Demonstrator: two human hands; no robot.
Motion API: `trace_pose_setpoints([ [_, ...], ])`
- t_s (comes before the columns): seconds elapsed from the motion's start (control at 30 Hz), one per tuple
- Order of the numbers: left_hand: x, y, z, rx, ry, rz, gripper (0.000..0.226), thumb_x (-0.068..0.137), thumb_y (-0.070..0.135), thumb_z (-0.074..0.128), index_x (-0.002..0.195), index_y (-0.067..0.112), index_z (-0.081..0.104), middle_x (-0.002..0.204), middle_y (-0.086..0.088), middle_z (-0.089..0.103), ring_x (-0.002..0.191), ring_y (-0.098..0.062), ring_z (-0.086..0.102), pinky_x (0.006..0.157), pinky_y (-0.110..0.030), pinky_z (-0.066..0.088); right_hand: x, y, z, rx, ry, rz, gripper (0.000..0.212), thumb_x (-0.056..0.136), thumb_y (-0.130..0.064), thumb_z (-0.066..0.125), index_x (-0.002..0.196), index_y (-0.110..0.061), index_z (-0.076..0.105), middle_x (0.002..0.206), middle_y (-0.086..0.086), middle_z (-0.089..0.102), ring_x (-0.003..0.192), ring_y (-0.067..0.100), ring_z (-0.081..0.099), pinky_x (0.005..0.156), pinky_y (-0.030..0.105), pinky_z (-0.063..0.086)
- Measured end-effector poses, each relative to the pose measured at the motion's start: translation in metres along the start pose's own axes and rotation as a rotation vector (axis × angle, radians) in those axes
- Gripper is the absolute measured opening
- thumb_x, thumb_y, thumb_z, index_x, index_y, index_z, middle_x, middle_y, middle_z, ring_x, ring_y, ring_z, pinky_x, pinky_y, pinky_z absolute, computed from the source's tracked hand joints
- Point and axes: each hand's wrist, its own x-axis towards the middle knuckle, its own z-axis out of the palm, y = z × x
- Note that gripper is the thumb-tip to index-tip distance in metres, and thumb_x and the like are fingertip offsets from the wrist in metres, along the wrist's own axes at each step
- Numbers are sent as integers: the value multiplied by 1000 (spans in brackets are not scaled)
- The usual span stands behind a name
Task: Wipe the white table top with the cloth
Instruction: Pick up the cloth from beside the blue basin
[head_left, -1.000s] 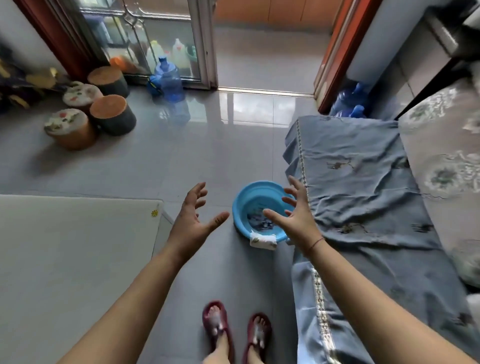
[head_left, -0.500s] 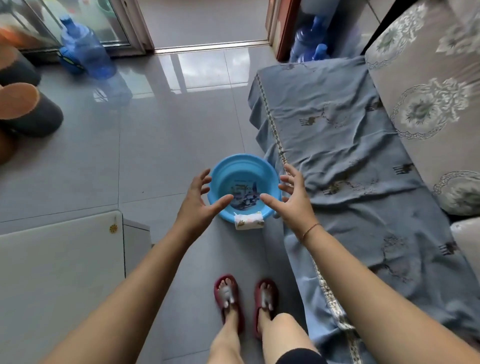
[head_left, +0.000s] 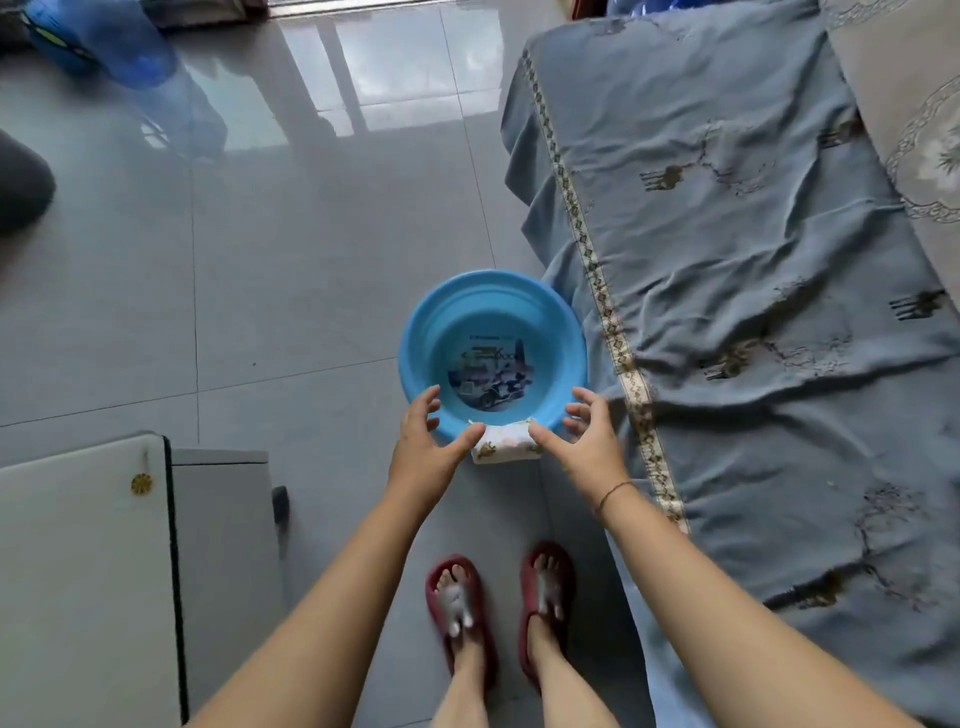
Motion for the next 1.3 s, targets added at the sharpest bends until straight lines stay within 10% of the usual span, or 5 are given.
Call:
trace_pose_setpoints([
  [0.27,56,-97,63,-54,153,-277,55,79,37,73,121,15,46,126,-2,51,116,-17,49,96,-33,42,68,94,30,-75,84,196,64,78,-19,75,127,-4,36,128,13,46,113,18,47,89,20,35],
  [0.63,99,-154,108,-329,-58,-589,73,83,34,70,141,8,35,142,-9,45,124,-23,47,97,-32,38,113,152,50,-103,104,356,72,79,-27,74,134,-6,34,122,6,51,104,18,50,85,25,37],
  [0.8,99,-160,108,-168,-43,-595,20,87,30,66,90,10,66,92,-5,62,85,-18,54,65,-25,41,117,160,55,-148,107,381,24,78,-23,74,86,-2,66,81,4,60,77,20,54,64,24,39],
  [1.0,95,-141,98,-37,-69,-524,26,91,32,58,72,14,54,70,3,51,59,-11,40,49,-23,30,106,149,53,5,34,425,5,81,-12,70,84,-8,69,89,9,68,82,20,59,79,33,50],
  [1.3,58,-63,46,-129,-73,-330,25,93,33,54,89,10,61,90,-7,63,80,-19,55,80,-39,50,58,54,30,35,-14,91,10,84,-11,67,90,-5,61,83,6,61,73,14,53,66,17,46],
])
